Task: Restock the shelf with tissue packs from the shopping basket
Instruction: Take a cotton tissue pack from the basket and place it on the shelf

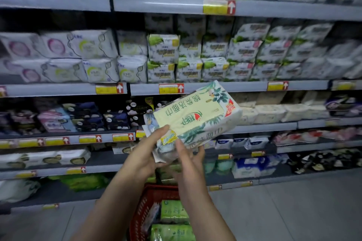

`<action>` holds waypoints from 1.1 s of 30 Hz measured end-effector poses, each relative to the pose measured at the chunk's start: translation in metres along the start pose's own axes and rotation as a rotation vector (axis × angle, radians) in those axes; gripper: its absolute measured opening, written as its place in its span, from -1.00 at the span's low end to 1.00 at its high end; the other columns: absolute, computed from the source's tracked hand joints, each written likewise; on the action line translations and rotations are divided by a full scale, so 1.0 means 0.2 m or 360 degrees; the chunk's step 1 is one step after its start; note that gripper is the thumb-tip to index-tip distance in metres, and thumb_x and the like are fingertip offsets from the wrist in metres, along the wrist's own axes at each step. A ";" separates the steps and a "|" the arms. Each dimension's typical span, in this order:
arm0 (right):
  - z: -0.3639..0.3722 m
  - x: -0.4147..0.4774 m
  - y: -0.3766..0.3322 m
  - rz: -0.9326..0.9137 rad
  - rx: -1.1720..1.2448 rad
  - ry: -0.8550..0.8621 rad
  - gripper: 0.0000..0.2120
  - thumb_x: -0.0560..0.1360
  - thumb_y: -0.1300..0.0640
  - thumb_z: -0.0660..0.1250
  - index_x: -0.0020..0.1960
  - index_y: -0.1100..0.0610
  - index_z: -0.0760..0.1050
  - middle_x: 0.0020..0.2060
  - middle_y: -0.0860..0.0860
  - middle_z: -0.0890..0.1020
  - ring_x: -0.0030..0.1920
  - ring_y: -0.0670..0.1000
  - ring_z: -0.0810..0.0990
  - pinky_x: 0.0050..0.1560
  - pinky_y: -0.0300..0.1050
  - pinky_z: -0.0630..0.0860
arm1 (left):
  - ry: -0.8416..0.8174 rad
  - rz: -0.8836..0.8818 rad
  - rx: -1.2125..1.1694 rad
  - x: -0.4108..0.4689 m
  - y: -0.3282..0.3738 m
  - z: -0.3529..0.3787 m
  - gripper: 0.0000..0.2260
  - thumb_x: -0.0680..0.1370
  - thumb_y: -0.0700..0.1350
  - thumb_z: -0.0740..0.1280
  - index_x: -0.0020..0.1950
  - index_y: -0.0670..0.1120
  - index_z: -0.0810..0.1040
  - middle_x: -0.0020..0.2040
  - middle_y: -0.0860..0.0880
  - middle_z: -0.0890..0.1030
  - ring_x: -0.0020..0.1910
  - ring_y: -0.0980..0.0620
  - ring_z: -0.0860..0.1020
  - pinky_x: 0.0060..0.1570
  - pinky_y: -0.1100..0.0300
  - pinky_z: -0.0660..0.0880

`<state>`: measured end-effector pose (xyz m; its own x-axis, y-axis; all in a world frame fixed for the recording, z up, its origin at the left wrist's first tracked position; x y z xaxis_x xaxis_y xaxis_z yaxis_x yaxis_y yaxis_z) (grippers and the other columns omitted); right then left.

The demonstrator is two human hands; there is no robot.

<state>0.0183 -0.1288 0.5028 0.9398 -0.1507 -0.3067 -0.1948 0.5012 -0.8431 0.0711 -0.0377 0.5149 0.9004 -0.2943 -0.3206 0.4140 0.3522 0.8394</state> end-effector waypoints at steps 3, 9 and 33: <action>0.04 -0.01 -0.05 0.0039 0.0017 0.0006 0.28 0.11 -0.27 0.49 0.52 -0.13 -0.34 0.50 0.00 0.24 0.17 -0.01 0.50 0.19 0.15 0.52 | -0.0016 0.0111 0.0042 -0.02 0.08 0.05 -0.79 0.46 -0.07 0.42 0.02 -0.14 0.54 -0.27 -0.06 0.65 -0.42 0.03 0.63 -0.42 0.22 0.54; 0.08 -0.04 -0.16 -0.0039 0.0189 0.0034 0.30 0.09 -0.24 0.48 0.54 -0.07 -0.30 0.54 0.02 0.12 0.35 0.12 0.42 0.09 0.05 0.57 | 0.0031 0.0329 0.0285 -0.05 0.21 0.13 -0.28 0.20 0.14 0.61 0.30 -0.03 0.49 0.16 -0.03 0.65 0.15 -0.08 0.61 0.16 -0.17 0.52; -0.04 0.08 -0.53 -0.0340 -0.0447 -0.0318 -0.38 0.43 0.16 0.46 0.40 -0.03 0.27 0.16 -0.12 0.60 0.14 -0.13 0.59 0.23 -0.06 0.51 | 0.0090 0.0421 0.0233 -0.05 0.55 0.10 -0.49 0.24 0.25 0.52 0.11 0.11 0.51 0.34 0.01 0.47 0.27 -0.10 0.46 0.24 -0.26 0.39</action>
<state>0.0521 -0.1902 0.5836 0.9981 -0.0439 -0.0430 -0.0324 0.2201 -0.9749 0.1041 -0.0134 0.6183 0.9820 -0.1581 -0.1030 0.1443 0.2770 0.9500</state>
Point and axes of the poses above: each hand's wrist, its own x-axis towards the middle knuckle, its own z-axis out of the palm, y = z × x, the point moved 8 cm from there along x, towards the middle knuckle
